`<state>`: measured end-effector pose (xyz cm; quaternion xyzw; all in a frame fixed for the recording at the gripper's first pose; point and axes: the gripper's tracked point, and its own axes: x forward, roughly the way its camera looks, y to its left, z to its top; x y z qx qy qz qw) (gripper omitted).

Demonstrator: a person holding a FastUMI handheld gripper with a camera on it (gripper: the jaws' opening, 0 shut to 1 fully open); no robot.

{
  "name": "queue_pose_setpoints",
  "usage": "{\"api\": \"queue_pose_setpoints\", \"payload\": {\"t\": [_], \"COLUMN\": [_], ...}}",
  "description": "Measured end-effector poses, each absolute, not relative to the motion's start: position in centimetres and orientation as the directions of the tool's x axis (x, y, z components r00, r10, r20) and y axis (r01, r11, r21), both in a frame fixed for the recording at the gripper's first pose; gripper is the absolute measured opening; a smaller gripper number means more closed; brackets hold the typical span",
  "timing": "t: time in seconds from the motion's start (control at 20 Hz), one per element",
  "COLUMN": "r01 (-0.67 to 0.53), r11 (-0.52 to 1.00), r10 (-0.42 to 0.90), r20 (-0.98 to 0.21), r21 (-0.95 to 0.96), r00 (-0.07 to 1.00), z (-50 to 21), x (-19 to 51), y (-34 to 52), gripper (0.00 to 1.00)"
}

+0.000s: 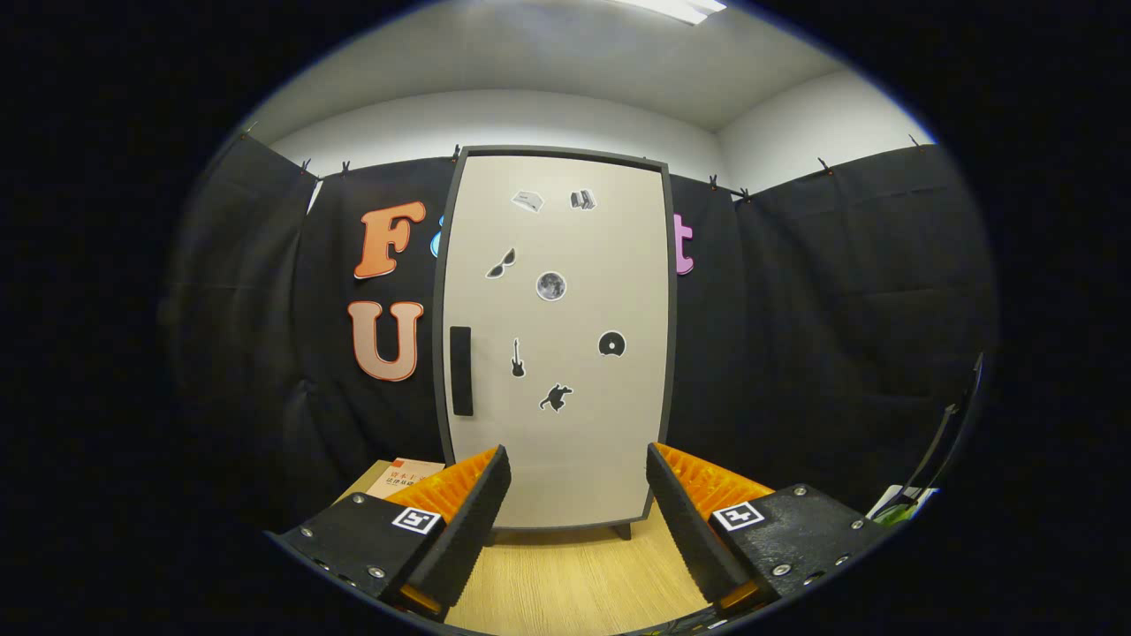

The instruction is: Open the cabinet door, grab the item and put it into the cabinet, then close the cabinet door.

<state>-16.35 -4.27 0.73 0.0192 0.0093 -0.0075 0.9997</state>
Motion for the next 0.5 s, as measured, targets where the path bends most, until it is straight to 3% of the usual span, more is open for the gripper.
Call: {"api": "queue_pose_setpoints", "payload": {"t": [0.5], "r01": [-0.028], "r11": [0.998], "r10": [0.029], "r20": [-0.02], "r21": [0.049], "r00": [0.999], "z": [0.17], "x": [-17.32], "y": [-3.51], "gripper": [0.96]}}
